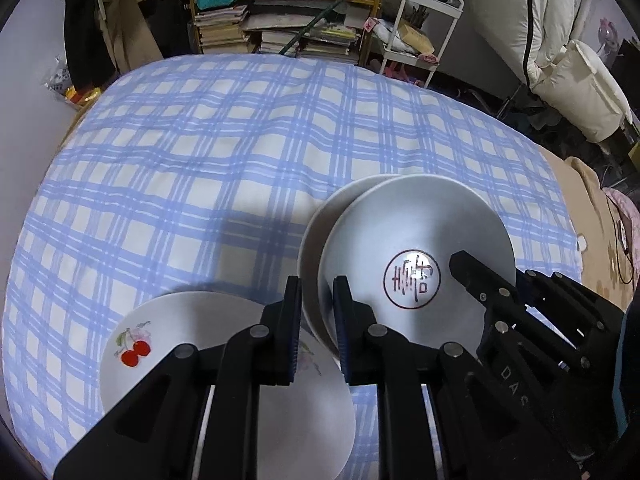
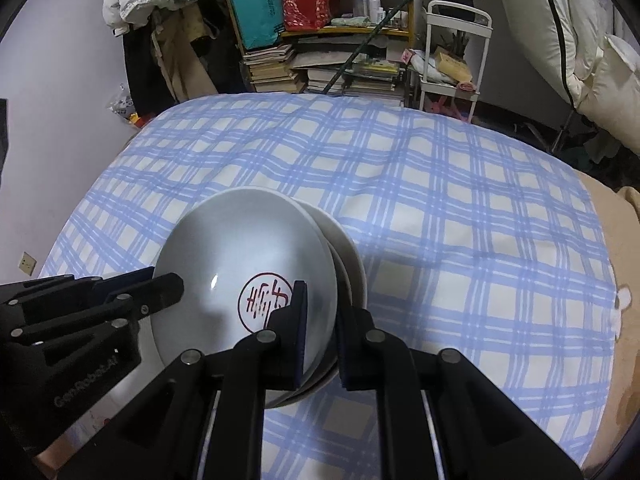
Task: Organize plates and bowls
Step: 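Lower the red-character bowl into the stack and open both grippers, then close both grippers on the rim of the stacked bowls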
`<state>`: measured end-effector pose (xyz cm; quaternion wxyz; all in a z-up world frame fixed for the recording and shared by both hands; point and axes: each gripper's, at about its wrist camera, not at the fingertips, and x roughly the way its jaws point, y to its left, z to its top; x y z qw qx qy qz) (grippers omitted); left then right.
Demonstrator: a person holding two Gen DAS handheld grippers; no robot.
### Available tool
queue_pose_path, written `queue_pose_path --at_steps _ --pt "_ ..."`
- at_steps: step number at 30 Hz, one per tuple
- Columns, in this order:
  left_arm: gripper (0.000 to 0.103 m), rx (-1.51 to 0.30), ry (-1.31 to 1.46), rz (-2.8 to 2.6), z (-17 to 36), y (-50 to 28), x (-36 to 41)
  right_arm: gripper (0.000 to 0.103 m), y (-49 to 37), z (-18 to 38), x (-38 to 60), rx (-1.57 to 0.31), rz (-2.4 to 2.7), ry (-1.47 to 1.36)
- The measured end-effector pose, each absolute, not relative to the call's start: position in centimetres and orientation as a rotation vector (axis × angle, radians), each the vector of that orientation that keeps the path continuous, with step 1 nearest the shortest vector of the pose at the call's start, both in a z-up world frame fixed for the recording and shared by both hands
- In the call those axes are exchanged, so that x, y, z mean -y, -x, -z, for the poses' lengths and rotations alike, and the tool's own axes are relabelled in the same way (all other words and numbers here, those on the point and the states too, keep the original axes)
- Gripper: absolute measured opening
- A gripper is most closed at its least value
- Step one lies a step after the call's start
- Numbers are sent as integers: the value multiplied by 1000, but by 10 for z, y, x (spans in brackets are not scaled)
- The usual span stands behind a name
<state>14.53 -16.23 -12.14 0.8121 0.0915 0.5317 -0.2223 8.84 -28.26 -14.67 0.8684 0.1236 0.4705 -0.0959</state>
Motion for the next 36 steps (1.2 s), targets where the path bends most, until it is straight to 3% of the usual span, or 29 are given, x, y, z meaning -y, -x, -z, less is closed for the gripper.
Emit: queue_pose_path --at_steps 6,15,21,23,25,28,32,36 --pt "16 -1054 -258 457 105 -133 155 15 -82 139 280 -981 233 -211" --pt "17 -1085 -241 410 111 -142 139 20 -80 136 291 -984 220 -244" --pt "20 -1087 -249 397 113 -149 137 54 -73 126 316 -945 221 -378" --pt "23 -1091 -241 390 114 -153 136 71 -71 125 323 -946 231 -404" --pt "32 -1092 -235 381 115 -156 135 80 -70 127 330 -953 264 -426" --pt "44 -1088 -233 355 117 -160 135 87 -66 132 343 -971 361 -431" --pt "50 -1088 -225 345 119 -165 135 100 -61 138 360 -1013 412 -460" --pt "51 -1108 -225 358 124 -168 138 103 -60 143 366 -1039 379 -533"
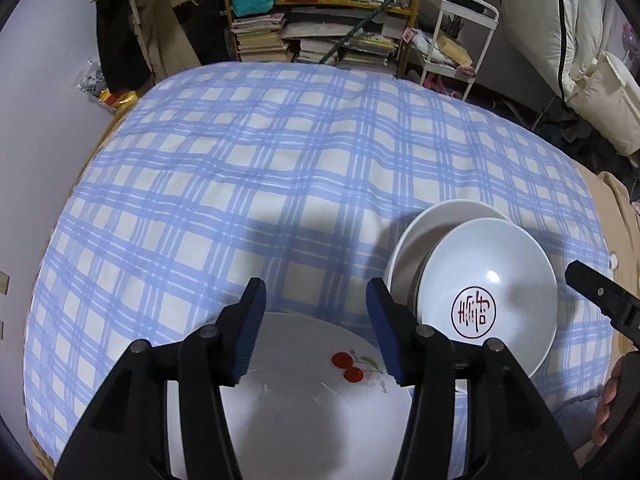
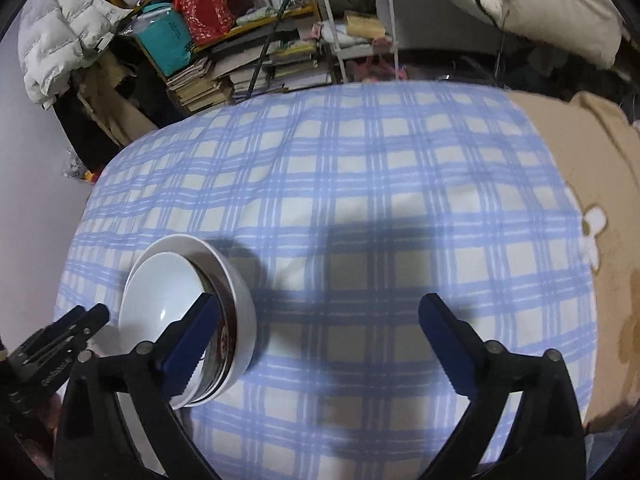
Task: Organize plates and bowls
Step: 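Close both grippers on the rim of the stacked bowls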
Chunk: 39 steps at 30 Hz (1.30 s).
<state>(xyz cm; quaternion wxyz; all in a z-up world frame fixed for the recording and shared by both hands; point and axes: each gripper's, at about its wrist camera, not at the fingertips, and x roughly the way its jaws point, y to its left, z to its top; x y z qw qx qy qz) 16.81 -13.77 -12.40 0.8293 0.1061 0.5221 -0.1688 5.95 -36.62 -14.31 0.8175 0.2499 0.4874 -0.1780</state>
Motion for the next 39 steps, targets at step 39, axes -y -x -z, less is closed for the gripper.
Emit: queue_pose_path --at_steps 39 --pt "52 -1261 -123 472 140 -181 137 103 -59 171 365 -1154 359 -623"
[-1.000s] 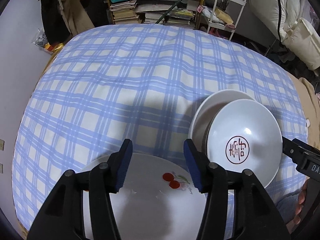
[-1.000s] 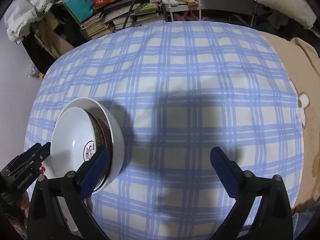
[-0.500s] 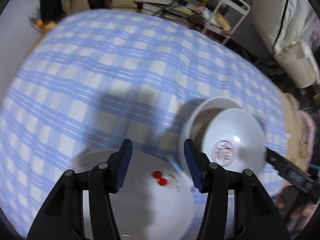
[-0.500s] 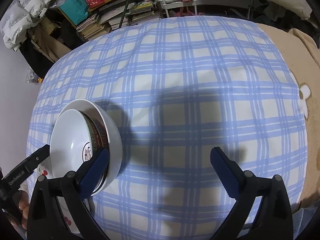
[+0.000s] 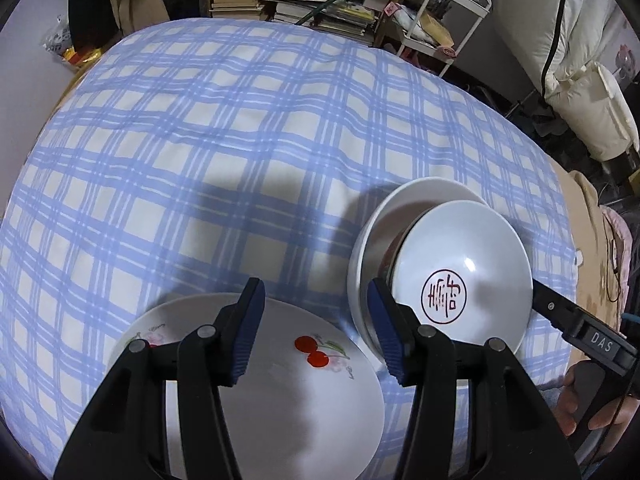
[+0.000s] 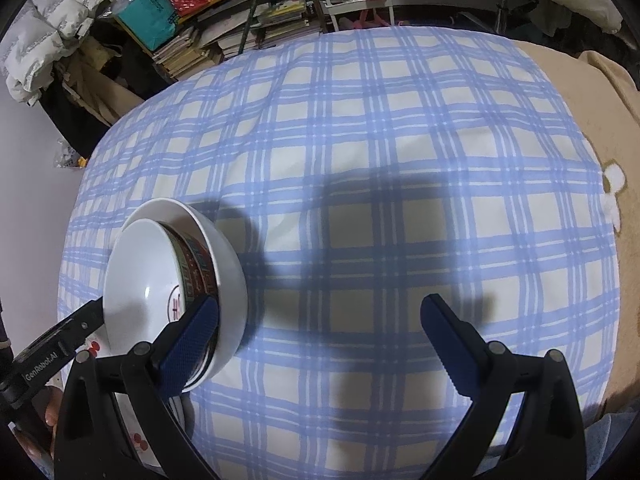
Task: Organize plates and bowls
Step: 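Close both grippers on the rim of the stacked bowls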
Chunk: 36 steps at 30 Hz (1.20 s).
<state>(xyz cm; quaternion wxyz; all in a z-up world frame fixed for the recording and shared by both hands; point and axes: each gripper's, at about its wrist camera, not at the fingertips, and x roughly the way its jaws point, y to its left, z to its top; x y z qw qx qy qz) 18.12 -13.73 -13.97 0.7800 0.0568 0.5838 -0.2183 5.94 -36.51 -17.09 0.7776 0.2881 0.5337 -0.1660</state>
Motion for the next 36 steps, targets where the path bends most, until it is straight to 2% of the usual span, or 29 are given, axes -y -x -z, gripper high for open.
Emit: queue_pose_path --at_steps 7,9,11,15,17,19,26,31,36 --pt "52 -1247 -154 470 139 -179 140 99 -60 172 364 -1146 318 -658" --pt "52 -1246 -157 466 139 -179 140 93 -61 171 363 -1142 307 -663" --pt "52 -1246 -155 464 139 -180 140 80 -61 171 363 -1143 288 -677" --pt "52 -1238 -162 457 138 -181 139 69 -63 172 361 -1143 248 -706" --pt "51 -1231 -169 464 137 -181 140 55 -67 175 357 -1156 215 -707" --pt "49 -1233 -155 465 138 -182 139 46 -71 177 352 -1164 193 -703" --pt "38 -1215 -141 478 138 -183 143 45 -74 176 348 -1156 196 -697" --pt "38 -1285 -49 492 146 -195 136 44 -78 174 345 -1161 212 -681" --pt "34 -1264 -112 488 147 -190 145 41 -81 172 343 -1164 218 -663"
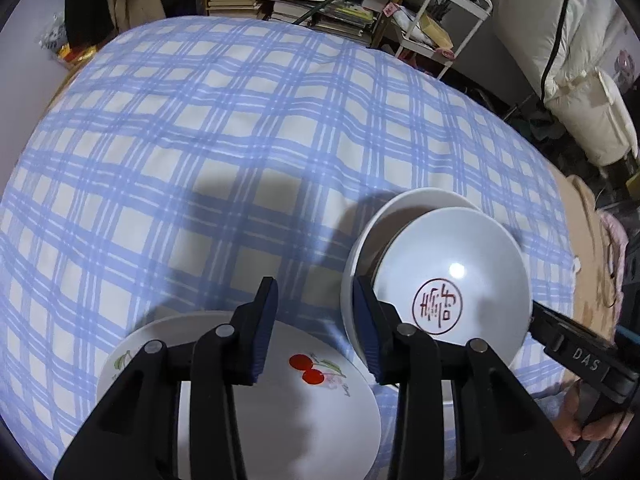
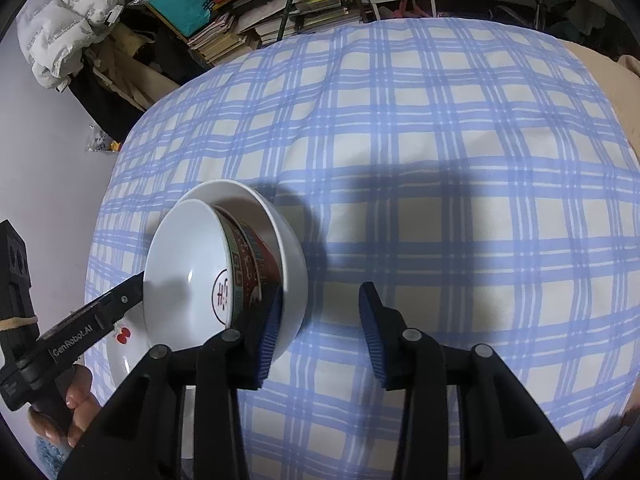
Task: Organize plates and bowls
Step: 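Close both grippers on the rim of the stacked bowls, then lift the bowl stack with both grippers and carry it over the cherry plate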
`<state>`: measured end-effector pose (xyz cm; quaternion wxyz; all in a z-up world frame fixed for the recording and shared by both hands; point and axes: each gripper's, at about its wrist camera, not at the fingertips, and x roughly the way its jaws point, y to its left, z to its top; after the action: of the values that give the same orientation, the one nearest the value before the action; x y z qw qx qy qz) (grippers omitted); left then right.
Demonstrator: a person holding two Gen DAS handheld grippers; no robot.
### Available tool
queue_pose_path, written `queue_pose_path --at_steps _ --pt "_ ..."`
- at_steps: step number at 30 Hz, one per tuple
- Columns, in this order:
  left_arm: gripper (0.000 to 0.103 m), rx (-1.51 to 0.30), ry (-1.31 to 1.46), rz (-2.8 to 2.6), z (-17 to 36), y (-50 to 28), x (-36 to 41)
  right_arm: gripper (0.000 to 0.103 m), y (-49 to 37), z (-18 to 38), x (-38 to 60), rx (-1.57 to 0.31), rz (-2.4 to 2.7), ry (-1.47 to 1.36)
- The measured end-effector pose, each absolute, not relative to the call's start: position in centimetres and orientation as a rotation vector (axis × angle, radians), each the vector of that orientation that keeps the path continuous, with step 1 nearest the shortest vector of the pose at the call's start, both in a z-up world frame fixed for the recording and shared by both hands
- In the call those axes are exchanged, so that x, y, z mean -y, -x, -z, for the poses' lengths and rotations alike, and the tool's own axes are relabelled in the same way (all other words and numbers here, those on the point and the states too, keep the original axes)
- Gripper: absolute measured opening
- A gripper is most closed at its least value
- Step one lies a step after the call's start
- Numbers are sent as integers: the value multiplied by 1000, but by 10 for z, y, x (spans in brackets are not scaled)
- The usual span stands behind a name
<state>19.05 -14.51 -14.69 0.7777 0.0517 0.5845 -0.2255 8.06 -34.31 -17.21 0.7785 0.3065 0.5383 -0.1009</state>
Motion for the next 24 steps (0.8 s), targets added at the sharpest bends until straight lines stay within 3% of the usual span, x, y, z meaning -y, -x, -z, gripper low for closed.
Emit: queue_pose_path --at_steps 4,7,8,10,24 --pt "15 -1251 -149 513 145 -185 153 37 -82 171 342 -1170 219 -646" --pt "3 -1242 -168 537 144 -182 159 21 -87 169 335 -1172 197 -626" --pt "2 -1240 -174 537 143 -180 161 15 -87 168 333 -1172 192 -623" --pt "2 -1237 -188 524 144 -179 164 11 -89 169 330 -1174 187 -626" --pt "2 -1261 -175 487 151 -183 165 11 -92 172 329 -1180 240 -663"
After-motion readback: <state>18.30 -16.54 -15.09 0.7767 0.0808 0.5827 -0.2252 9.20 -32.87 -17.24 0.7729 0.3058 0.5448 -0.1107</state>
